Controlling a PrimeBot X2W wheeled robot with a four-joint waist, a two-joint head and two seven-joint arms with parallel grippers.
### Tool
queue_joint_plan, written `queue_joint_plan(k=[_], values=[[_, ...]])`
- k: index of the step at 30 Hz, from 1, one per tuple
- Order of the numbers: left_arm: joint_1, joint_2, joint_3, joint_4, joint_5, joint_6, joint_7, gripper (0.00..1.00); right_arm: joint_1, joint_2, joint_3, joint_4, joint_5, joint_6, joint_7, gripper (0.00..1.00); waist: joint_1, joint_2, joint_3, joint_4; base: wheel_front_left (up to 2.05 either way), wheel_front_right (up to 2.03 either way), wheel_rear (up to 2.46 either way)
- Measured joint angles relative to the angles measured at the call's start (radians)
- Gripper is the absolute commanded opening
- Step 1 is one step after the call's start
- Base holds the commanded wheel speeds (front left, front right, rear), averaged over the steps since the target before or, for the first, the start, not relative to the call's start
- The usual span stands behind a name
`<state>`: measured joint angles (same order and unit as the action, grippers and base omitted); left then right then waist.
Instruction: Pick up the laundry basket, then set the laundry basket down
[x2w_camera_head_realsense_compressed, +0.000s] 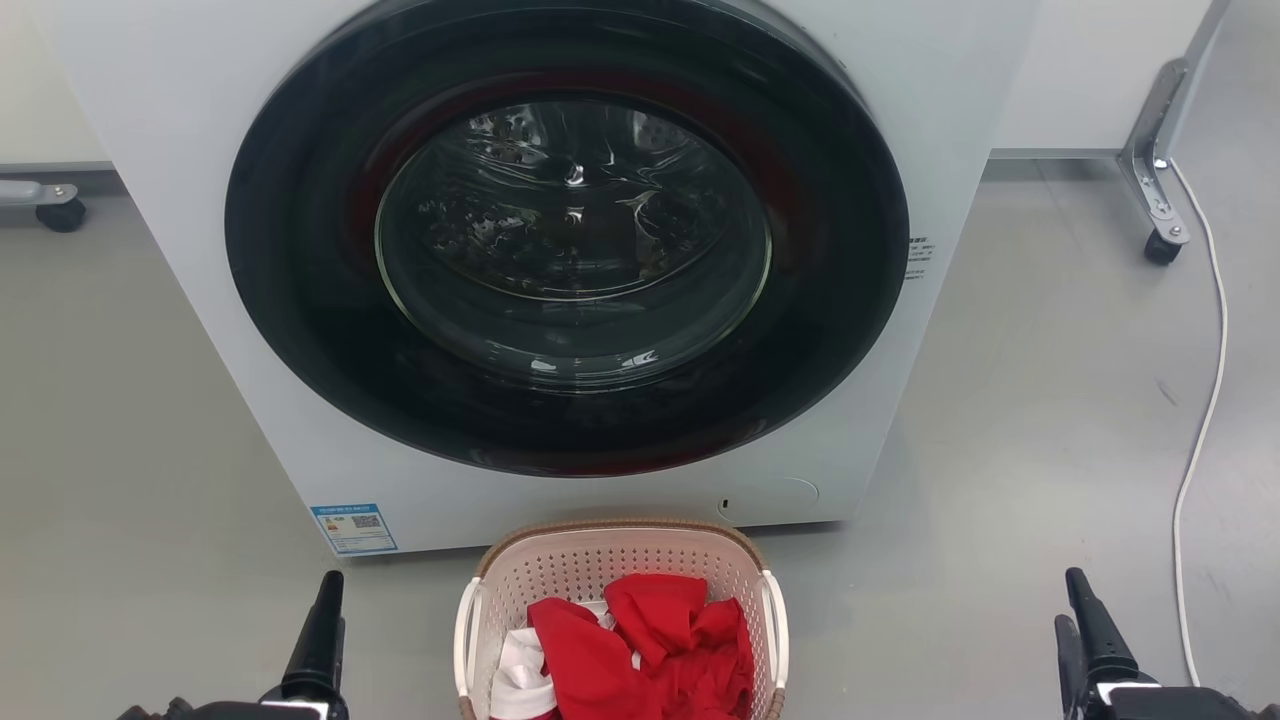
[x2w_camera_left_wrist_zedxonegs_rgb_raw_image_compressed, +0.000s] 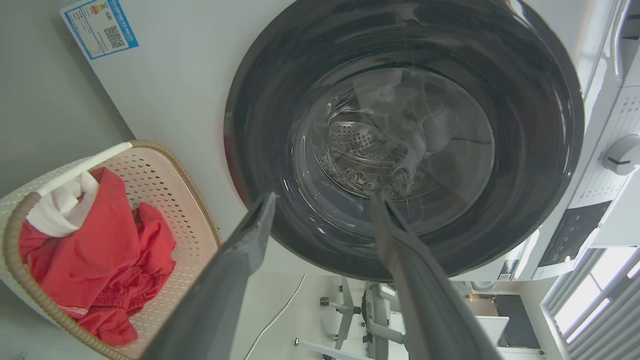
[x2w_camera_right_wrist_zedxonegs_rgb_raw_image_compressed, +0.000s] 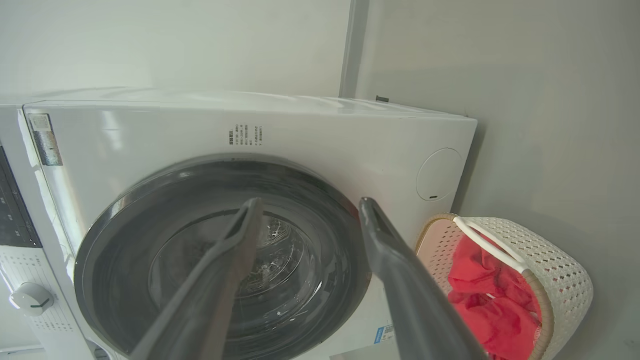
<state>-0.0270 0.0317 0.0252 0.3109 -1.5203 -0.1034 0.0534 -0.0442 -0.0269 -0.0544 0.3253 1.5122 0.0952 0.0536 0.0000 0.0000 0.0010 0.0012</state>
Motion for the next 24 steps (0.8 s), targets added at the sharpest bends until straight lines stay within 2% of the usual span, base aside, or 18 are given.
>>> queue_joint_plan(k=[5, 11, 24], values=[[0.000, 0.001, -0.023, -0.021, 0.105, 0.026, -0.021, 1.00, -0.001, -0.002, 0.045, -0.013, -0.109, -0.026, -0.021, 1.00, 0.0000, 0.0000, -0.001, 0.001, 0.00, 0.00, 0.00], [0.000, 0.005, -0.052, -0.036, 0.184, 0.036, -0.039, 1.00, -0.002, -0.007, 0.080, -0.025, -0.192, -0.036, -0.039, 1.00, 0.0000, 0.0000, -0.002, 0.003, 0.00, 0.00, 0.00], [0.000, 0.046, -0.132, -0.058, 0.439, 0.078, -0.088, 1.00, -0.002, -0.023, 0.163, -0.037, -0.399, -0.074, -0.088, 1.00, 0.0000, 0.0000, -0.005, 0.005, 0.00, 0.00, 0.00]])
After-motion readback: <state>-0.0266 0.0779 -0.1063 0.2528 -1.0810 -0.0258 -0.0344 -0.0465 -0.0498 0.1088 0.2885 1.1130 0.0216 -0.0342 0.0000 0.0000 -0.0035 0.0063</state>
